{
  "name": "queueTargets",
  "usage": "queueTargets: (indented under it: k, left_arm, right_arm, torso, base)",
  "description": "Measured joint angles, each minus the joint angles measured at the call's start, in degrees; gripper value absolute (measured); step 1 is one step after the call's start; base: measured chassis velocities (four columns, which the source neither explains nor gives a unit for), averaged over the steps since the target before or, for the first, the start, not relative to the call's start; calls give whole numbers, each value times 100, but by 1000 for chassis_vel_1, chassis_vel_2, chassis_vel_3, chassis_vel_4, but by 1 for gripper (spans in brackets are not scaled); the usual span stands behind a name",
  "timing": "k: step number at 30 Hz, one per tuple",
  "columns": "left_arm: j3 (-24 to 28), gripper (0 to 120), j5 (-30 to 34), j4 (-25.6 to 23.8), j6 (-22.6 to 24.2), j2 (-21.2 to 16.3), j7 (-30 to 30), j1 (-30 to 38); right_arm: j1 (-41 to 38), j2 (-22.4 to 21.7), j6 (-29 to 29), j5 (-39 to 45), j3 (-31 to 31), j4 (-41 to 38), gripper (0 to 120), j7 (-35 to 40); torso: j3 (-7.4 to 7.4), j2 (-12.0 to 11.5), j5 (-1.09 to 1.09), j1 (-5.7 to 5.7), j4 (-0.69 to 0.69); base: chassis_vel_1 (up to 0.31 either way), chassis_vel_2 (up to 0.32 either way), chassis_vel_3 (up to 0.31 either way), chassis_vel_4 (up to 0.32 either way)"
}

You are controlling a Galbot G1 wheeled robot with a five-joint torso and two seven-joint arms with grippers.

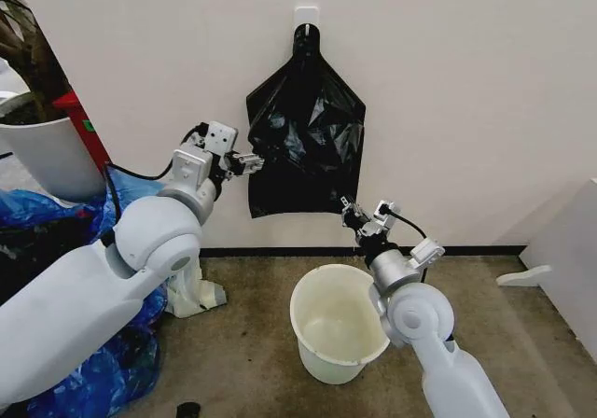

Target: Place the garbage bag over the trash bin.

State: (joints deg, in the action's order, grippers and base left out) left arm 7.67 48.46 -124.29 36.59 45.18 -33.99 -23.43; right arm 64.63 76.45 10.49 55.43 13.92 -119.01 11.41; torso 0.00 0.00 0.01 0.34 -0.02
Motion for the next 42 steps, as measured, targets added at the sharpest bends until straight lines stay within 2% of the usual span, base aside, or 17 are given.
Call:
queueTargets:
  k: [2,6,16,18,22,26,28,33,37,42]
  left_arm:
    - [126,100,52,62,0,79,-33,154]
    - [720,100,239,414,73,553,-301,779]
    - [1153,100,326,806,270,1045,-688,944]
    - [1386,100,468,1020,289,1349,-908,1035]
    - [1423,99,553,1063,293,1413,-999,1042]
    - [1425,86,606,1063,282,1346,-1006,1034]
    - [1422,82,618,1063,271,1334,-1006,1031]
    - [1348,60,643,1014,208,1245,-1000,995]
    - [1251,50,646,957,186,1162,-987,930]
    - [1074,28,633,884,135,1007,-936,735]
  right_arm:
    - [5,-3,0,-3,-1,0,0,0]
    - [41,-19,0,-7,8,-32,0,0]
    - [199,15,-5,-73,77,-139,0,-1]
    - [249,48,-9,-97,112,-185,0,-18]
    - [269,57,-13,-103,121,-204,0,-31]
    - [311,68,-20,-144,148,-209,0,-65]
    - [314,69,-21,-147,154,-209,0,-66]
    - [318,44,-23,-150,211,-209,0,-69]
    - [322,16,-24,-141,275,-209,0,-69]
    - [295,-17,-25,-90,382,-209,0,-69]
  torso:
    - [0,0,1,0,-1]
    - [0,0,2,0,-2]
    - [1,0,-1,1,2]
    - [1,0,0,1,-1]
    - [1,0,0,1,0]
    - [1,0,-1,1,1]
    - [0,0,-1,0,1]
    - [0,0,-1,0,1]
    - [0,0,-1,0,1]
    - [0,0,-1,0,1]
  base:
    - [0,0,0,0]
    - [0,0,0,0]
    - [0,0,0,0]
    - [0,0,0,0]
    - [0,0,0,0]
    - [0,0,0,0]
    - [0,0,0,0]
    - [0,0,0,0]
    - [0,0,0,0]
    - [0,0,0,0]
